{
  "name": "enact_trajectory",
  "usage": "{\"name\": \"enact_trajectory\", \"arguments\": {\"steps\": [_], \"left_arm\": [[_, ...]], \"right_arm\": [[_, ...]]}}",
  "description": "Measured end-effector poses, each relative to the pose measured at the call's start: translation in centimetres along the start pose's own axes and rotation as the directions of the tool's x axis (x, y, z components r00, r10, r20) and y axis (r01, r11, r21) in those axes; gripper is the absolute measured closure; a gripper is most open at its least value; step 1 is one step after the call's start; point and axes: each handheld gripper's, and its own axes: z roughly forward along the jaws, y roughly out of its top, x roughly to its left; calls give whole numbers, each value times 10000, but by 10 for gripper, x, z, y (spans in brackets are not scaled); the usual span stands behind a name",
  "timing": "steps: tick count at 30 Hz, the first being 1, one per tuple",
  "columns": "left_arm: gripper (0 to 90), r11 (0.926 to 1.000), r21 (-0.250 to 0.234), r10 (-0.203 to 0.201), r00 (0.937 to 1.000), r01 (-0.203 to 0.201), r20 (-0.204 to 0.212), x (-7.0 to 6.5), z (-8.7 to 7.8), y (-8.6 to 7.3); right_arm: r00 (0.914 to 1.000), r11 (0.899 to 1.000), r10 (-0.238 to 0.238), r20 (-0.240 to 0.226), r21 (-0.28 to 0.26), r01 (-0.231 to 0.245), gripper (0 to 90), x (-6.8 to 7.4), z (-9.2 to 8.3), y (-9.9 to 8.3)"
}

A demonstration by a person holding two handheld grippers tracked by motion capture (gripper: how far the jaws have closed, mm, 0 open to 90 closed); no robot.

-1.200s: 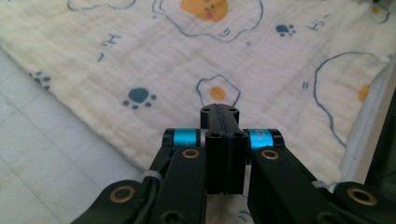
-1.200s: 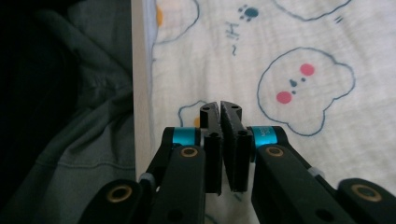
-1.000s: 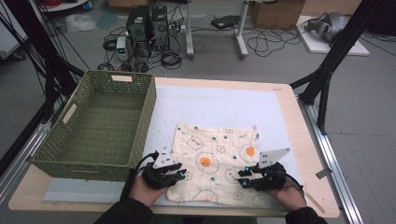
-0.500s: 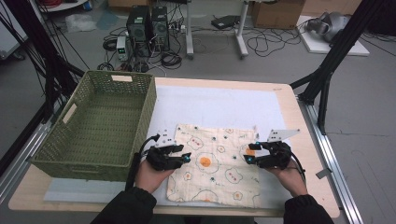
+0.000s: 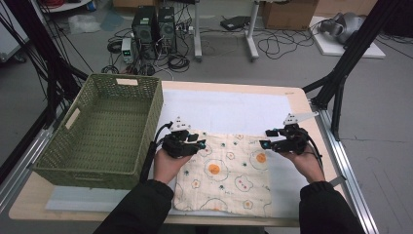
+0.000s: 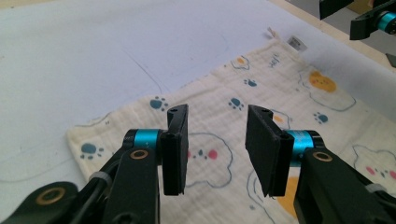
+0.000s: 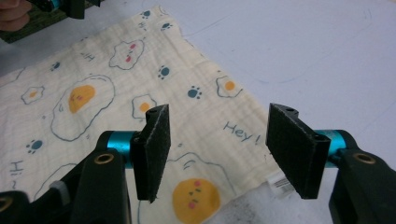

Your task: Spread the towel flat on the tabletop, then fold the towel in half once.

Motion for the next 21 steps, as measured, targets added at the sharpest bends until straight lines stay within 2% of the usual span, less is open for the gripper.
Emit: {"name": "enact_trajectory", "arguments": {"steps": [5, 9, 12, 14, 15, 18, 21], "left_arm": [[603, 9999, -45, -100, 9998, 99, -147, 4, 8, 12], [610, 9998, -44, -218, 9992, 217, -343, 9, 11, 15], [609, 9990, 397, -167, 9981, 191, -592, 15, 16, 12], [591, 9979, 470, -405, 9963, 442, -764, 21, 19, 10], [574, 9974, 598, -348, 9949, 406, -945, 23, 21, 9], [571, 9950, 857, -401, 9914, 510, -1245, 27, 26, 6], [586, 9930, 1062, -359, 9888, 516, -1451, 30, 28, 4]], "right_arm": [[9997, 9997, -224, 6, 89, 223, 396, -3, 5, 12], [9999, 9999, -101, 119, -5, 101, 395, -8, 5, 15], [9999, 9997, -47, 162, 229, 44, 391, -10, 8, 13], [10000, 9995, -8, 85, 312, 5, 407, -10, 11, 11], [9999, 9995, 15, 109, 307, -18, 407, -11, 13, 9], [9996, 9993, 199, 220, 299, -205, 408, -13, 18, -1], [9982, 9970, 529, 285, 553, -544, 407, -18, 23, -12]]}}
